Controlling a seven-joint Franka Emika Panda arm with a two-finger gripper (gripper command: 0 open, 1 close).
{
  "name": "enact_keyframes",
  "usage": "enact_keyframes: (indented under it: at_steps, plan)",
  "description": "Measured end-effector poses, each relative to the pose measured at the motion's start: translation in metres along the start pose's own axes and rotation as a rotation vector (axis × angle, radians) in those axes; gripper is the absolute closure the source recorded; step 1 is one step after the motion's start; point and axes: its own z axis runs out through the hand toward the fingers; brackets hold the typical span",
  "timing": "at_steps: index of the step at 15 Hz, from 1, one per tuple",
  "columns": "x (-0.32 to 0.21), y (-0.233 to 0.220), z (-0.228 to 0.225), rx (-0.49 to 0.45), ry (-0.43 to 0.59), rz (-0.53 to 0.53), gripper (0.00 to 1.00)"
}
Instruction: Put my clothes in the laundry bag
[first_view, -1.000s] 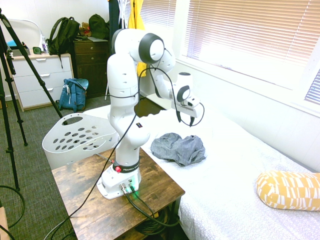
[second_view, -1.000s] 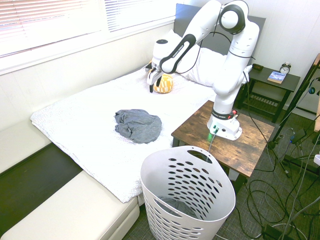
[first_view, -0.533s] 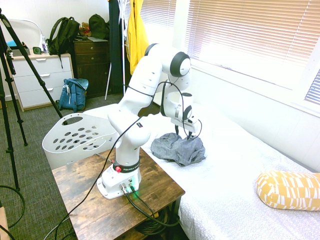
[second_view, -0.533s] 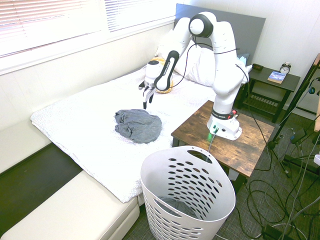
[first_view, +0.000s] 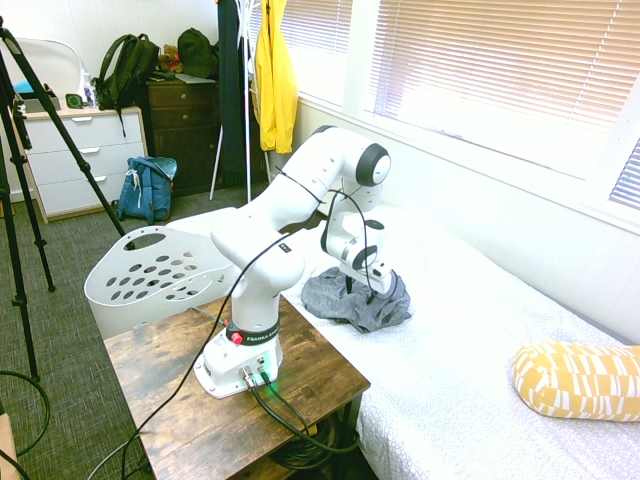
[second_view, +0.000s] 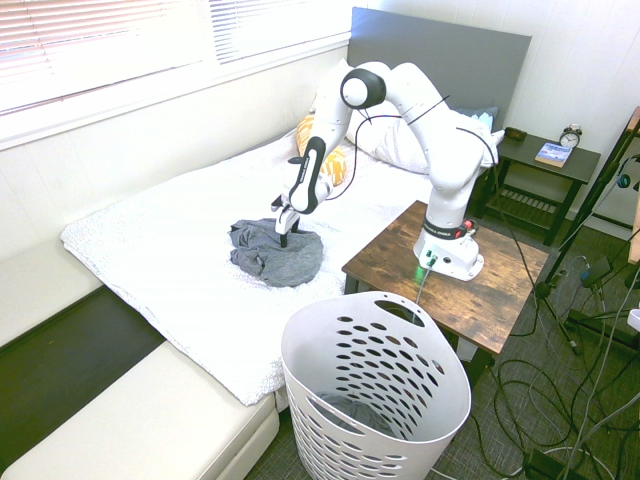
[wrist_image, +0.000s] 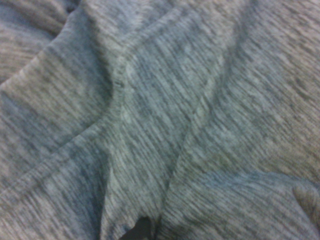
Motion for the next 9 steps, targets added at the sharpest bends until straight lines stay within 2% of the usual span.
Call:
enact_keyframes:
  at_steps: [2,3,9]
  plan:
    - [-0.004,0.004,0.007,0.000,-0.008,-0.003,0.00]
    - [-0.005,0.006,0.010,-0.001,-0.011,-0.004,1.00]
    - [-0.007,0.013,0.018,0.000,-0.014,-0.004,1.00]
